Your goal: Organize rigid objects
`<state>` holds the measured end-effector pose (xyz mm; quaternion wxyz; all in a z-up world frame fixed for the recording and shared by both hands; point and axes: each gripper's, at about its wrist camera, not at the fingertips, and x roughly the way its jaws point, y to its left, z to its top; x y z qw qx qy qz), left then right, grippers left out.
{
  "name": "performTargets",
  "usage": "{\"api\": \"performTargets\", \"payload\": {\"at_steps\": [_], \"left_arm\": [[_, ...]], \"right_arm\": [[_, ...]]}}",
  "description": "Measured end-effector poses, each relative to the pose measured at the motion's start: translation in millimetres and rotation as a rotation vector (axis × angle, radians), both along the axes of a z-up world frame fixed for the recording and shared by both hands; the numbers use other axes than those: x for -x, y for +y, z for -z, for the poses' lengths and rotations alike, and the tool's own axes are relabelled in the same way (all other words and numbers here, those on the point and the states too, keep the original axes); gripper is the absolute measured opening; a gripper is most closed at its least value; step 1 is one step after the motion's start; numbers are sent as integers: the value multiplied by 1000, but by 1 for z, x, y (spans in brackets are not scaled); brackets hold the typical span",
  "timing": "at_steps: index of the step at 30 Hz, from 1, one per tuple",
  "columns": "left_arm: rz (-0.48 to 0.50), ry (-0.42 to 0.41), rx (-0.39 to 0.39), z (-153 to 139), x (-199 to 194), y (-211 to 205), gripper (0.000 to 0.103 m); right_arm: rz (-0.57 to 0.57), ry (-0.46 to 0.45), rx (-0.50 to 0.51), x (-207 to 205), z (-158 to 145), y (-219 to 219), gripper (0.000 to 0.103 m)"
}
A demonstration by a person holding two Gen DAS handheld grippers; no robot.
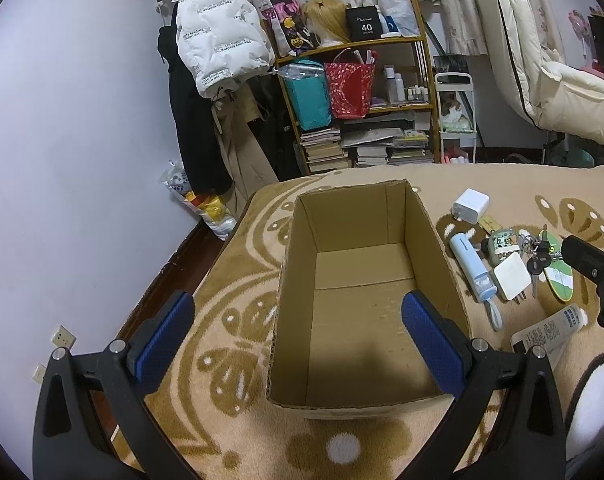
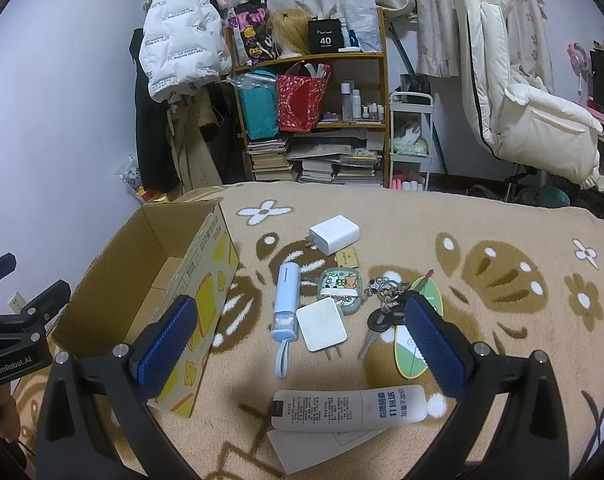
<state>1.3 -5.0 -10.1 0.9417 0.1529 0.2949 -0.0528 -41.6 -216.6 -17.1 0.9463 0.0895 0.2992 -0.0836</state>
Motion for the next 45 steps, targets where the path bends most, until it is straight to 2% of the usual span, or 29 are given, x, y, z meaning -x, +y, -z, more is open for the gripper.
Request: {"api": "performTargets", "payload": {"at_steps": [45], "left_arm": [[-1,-5,-13,-1,0,-1,102]], "right_arm": [[-7,12,-1,-4,10,-2,103]]}}
